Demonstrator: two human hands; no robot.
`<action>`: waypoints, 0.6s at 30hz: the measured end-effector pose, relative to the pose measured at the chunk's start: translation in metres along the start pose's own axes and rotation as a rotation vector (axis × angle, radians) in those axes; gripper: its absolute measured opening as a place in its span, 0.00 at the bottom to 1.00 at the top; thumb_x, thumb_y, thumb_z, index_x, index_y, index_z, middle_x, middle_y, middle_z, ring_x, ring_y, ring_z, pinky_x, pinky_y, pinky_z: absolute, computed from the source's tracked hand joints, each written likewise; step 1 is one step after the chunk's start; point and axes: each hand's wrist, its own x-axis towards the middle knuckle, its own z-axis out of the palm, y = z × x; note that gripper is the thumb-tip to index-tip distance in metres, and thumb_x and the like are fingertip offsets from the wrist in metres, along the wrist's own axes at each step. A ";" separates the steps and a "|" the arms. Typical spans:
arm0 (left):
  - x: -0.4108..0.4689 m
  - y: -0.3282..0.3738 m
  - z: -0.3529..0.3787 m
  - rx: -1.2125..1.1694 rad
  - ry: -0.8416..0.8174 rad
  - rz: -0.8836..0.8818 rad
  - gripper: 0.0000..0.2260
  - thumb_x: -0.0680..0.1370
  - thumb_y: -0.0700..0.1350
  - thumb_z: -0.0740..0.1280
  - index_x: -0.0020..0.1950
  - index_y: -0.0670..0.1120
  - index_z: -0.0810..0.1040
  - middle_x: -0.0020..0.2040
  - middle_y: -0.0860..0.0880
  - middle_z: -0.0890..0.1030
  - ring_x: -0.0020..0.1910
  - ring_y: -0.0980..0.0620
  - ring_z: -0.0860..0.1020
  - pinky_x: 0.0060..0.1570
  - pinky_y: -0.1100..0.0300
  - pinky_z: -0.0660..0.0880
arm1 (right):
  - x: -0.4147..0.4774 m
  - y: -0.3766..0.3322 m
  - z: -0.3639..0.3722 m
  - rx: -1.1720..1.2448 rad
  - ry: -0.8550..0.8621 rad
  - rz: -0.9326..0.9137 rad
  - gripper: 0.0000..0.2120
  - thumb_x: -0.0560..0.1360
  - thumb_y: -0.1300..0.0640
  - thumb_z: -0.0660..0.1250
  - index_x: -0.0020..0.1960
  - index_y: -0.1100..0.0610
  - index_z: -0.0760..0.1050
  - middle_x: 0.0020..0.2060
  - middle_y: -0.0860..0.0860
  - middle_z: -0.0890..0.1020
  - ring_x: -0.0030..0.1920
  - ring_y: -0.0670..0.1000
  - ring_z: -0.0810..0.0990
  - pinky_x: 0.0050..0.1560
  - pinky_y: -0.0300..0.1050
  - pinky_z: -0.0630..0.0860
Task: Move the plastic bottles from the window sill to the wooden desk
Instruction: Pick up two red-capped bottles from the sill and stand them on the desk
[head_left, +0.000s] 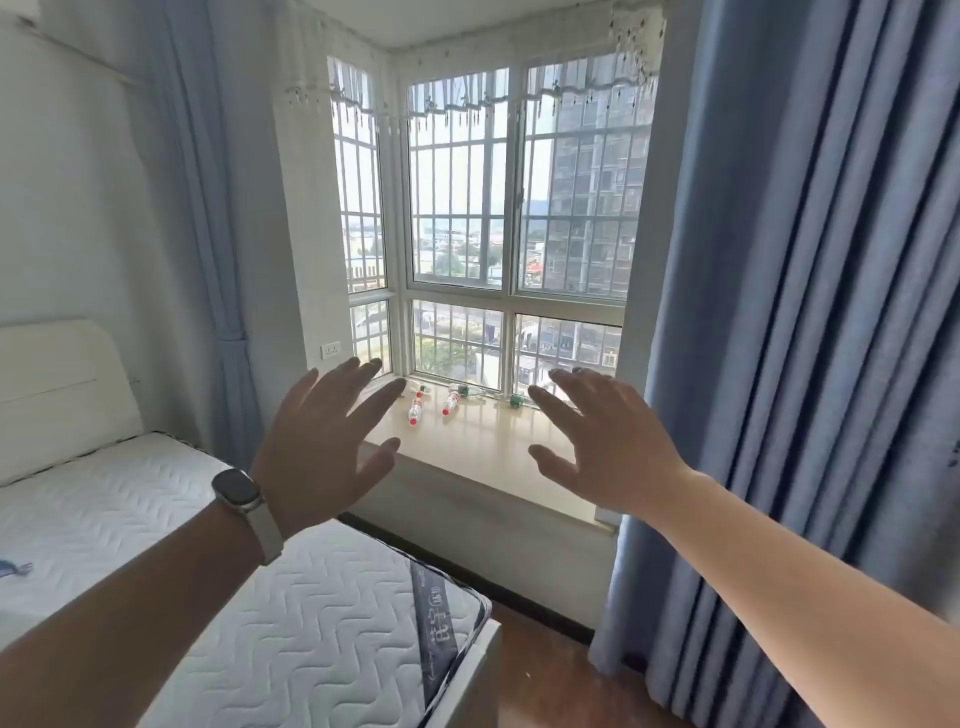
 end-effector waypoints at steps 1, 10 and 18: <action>-0.001 -0.001 0.002 -0.003 0.016 0.013 0.26 0.78 0.59 0.59 0.73 0.48 0.74 0.73 0.43 0.72 0.73 0.42 0.69 0.73 0.42 0.58 | 0.000 -0.004 0.002 -0.010 -0.002 -0.016 0.29 0.76 0.39 0.58 0.69 0.56 0.74 0.66 0.58 0.76 0.64 0.63 0.73 0.62 0.59 0.69; -0.018 -0.014 0.031 -0.031 0.060 0.072 0.25 0.78 0.57 0.60 0.71 0.48 0.76 0.72 0.43 0.73 0.72 0.42 0.71 0.73 0.46 0.55 | 0.002 -0.026 0.021 -0.094 -0.060 0.021 0.30 0.76 0.38 0.55 0.70 0.55 0.73 0.67 0.57 0.75 0.65 0.62 0.73 0.64 0.59 0.68; -0.019 -0.017 0.075 -0.082 -0.047 0.096 0.24 0.77 0.57 0.60 0.68 0.47 0.77 0.70 0.42 0.75 0.69 0.40 0.73 0.69 0.40 0.62 | -0.005 -0.025 0.053 -0.041 -0.143 0.059 0.30 0.77 0.38 0.55 0.71 0.55 0.71 0.68 0.57 0.74 0.66 0.62 0.72 0.63 0.61 0.69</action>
